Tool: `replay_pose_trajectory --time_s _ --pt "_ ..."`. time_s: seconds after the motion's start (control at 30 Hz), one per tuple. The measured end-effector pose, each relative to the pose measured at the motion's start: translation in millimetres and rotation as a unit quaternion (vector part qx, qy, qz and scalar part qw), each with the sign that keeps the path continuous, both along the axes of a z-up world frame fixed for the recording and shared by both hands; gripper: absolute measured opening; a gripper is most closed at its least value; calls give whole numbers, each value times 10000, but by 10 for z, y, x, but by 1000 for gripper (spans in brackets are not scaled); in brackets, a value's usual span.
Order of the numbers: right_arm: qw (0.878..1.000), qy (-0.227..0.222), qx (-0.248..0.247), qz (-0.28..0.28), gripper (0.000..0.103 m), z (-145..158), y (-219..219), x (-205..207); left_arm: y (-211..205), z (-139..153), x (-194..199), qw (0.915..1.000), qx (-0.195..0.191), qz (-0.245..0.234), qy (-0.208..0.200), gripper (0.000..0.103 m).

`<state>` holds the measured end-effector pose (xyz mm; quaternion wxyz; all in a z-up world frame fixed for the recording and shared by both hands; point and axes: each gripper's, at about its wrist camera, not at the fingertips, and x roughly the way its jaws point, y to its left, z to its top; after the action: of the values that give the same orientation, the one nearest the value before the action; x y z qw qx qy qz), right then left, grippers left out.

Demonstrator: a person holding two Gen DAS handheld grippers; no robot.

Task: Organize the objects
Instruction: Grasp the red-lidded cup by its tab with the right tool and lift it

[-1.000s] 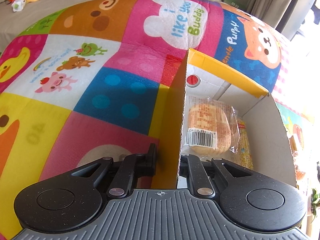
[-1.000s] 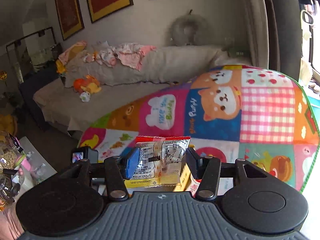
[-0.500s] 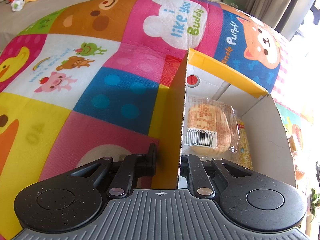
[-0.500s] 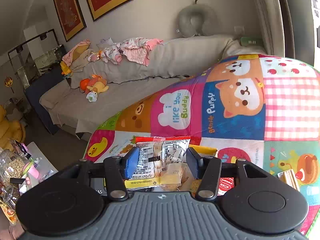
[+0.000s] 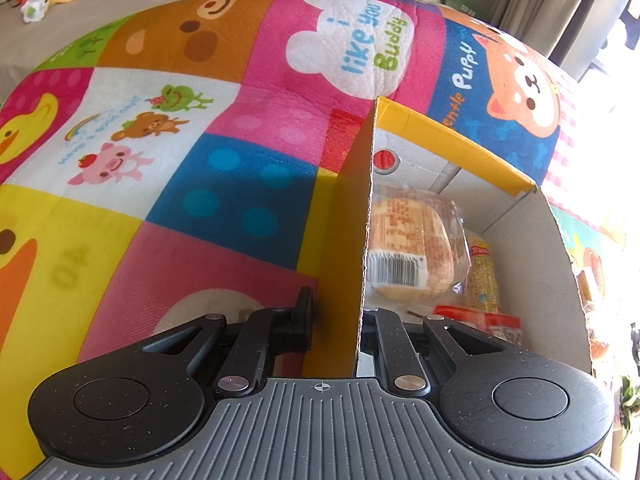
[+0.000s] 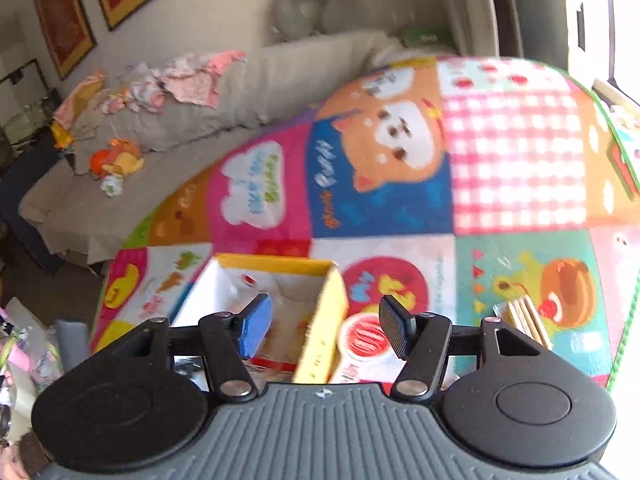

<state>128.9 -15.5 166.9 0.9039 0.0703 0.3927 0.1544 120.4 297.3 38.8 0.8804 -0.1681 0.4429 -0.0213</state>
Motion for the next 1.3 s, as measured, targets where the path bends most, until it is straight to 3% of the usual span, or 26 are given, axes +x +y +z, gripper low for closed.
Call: replay_pose_trajectory --time_s 0.2,0.53,0.8,0.93,1.3 --pt "9952 957 34 -220 60 -653 -123 297 -1 -1 1 10000 7 0 1 14" --pt "9882 1515 144 -178 60 -1141 9 571 -4 0 -3 10000 12 -1 2 14" --pt "9895 1433 47 -178 60 -1184 -13 624 -9 -1 -2 10000 13 -5 4 14" --pt "9897 1276 -517 -381 60 -1208 -107 600 -12 -2 -4 10000 6 -8 3 14" --pt "9955 924 154 129 60 -1179 -166 506 -11 -4 -1 10000 -3 -11 6 14"
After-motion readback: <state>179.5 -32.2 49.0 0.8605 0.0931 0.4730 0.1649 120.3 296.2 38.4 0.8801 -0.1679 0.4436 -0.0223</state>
